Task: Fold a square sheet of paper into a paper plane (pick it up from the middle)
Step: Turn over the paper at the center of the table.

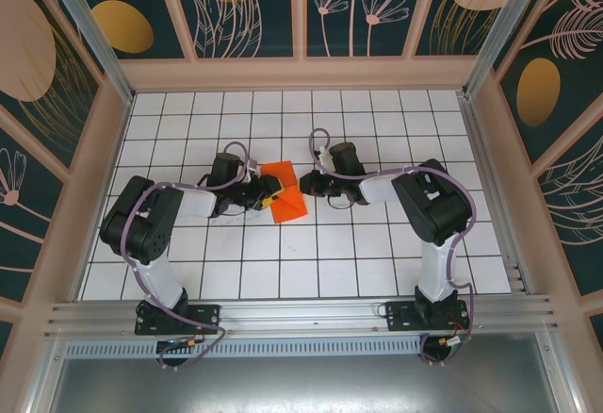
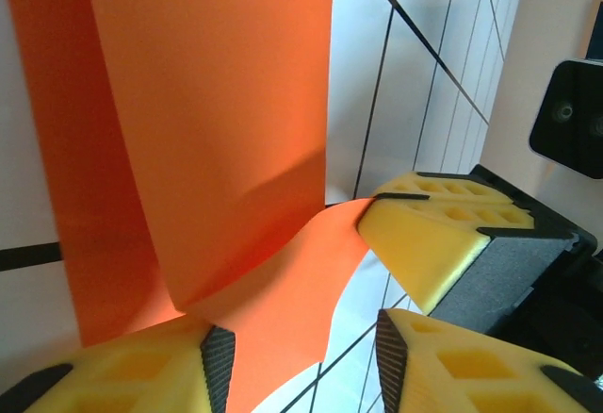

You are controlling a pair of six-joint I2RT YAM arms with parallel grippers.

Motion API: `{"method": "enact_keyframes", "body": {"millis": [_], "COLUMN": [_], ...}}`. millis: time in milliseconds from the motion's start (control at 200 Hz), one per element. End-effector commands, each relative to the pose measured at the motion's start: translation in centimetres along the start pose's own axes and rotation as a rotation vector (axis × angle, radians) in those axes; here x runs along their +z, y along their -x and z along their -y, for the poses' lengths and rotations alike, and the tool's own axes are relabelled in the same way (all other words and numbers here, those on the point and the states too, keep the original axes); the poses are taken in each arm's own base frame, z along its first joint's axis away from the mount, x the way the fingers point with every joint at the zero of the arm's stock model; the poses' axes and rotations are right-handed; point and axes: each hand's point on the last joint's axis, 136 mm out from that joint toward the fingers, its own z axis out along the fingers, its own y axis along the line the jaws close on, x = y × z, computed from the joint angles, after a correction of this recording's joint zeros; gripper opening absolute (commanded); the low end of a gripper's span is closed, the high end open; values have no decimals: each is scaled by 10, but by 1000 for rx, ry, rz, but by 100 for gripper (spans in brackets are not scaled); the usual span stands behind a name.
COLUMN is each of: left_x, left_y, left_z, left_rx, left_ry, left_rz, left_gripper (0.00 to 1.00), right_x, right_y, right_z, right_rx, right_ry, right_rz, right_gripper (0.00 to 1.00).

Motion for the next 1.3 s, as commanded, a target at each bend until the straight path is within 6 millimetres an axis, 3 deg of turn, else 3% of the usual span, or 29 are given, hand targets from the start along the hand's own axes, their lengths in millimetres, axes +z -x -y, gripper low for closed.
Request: {"method": "enact_keyframes", "body": {"millis": [0,175,440,721,971,1121,1296], "left_x": [5,8,13,18,23,11,-18], "left_y": [4,5,13,16,18,32,37], "left_z": [22,20,36,25,13,22,39], "left_rx": [45,73,132,141,137,223,329], "left_ry": [-93,-96,-174,-128,-71,-5,95], "left_rz": [-27,-32,-27,-25,-28,58,120], "left_gripper": [41,38,38,36,18,4,1], "right_x": [-10,-26,-33,-41,-55,-76,-107], "right_y": [16,35,41,51,60,75,93], "right_z": [0,-16,-19,-17,-16,-18,-22], "right_rx": [28,56,84,102,133,119,122], "right_ry": [35,78,32,-28,-84,-167,-252], "right_rz": [48,88,80,108,163,241,363], "right_gripper": [4,14,36,45,58,65,77]}}
